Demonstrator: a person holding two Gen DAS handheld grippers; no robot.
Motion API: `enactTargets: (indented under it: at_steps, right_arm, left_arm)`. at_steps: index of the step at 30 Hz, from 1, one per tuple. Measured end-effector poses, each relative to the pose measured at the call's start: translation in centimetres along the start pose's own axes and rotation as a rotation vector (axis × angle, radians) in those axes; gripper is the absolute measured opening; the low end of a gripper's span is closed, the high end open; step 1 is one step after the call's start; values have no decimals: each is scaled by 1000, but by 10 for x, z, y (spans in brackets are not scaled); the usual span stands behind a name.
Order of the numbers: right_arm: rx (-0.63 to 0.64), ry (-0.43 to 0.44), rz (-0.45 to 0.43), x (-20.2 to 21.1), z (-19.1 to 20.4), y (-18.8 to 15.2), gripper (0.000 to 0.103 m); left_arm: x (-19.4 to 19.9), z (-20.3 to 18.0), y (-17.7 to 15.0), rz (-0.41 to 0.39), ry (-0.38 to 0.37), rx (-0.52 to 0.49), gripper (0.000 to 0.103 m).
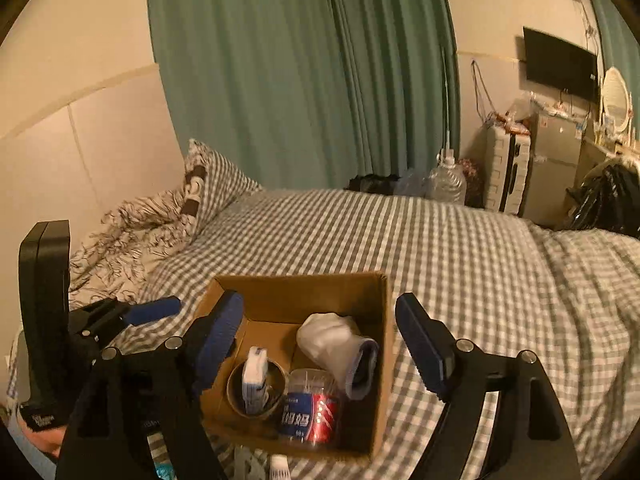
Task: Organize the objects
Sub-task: 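Lower the packet and sock into the box and open both tools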
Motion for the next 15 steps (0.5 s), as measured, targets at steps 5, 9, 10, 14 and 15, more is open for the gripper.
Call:
enactTargets:
  at_steps: [5, 9, 10, 14, 15]
  right_arm:
    - [54, -46, -46, 66, 13, 8, 80]
    - [76, -47, -65, 113, 21, 6, 84]
    - [84, -49, -69, 125, 23, 4, 84]
    - [106, -57, -75, 155, 26, -9, 84]
    - [107, -59, -74, 160, 27, -13, 85]
  left_arm:
    - [64, 3, 2, -87, 33, 22, 100]
    - [102, 3, -7, -119, 49, 27, 103]
    - [111, 3, -11, -126, 57, 27, 103]
    - [129, -1, -34, -132, 69, 22, 103]
    - [132, -3, -39, -131, 74, 22, 103]
Point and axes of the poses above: each gripper's, at about its wrist camera, not at the fingertips, and x roughly against the way its jaws point, z to its left, y to its top, the point moved 4 cm from there along -x, roughly the way its jaws point, and after that the axes turned 1 degree about z, right-handed, at the moved point
